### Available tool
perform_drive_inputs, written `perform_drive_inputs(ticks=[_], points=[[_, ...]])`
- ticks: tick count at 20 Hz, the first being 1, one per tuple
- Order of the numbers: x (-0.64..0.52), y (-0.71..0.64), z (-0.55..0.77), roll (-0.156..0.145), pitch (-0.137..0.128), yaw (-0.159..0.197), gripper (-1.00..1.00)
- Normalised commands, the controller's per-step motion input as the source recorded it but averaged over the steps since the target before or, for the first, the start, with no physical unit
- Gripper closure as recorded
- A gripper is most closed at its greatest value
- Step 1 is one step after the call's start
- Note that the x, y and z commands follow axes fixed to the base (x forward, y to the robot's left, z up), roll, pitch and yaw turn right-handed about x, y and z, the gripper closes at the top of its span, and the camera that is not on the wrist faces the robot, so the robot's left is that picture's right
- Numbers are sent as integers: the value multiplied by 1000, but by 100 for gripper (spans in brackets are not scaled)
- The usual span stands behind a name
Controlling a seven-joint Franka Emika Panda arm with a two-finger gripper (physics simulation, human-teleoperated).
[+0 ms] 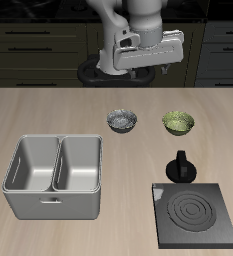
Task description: Turn on the flat stove
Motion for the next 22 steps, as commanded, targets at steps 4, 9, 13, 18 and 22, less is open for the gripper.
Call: perform_drive_inputs(ticks=[4, 9, 13, 18, 22], points=[[451, 429, -25, 10, 17, 36, -100], [347, 295, -51, -7, 11, 41, -100], [487, 496, -55, -15, 17, 52, -100], [336, 249, -37, -35, 34, 1, -100], [249, 208, 2, -28, 6, 13, -100]])
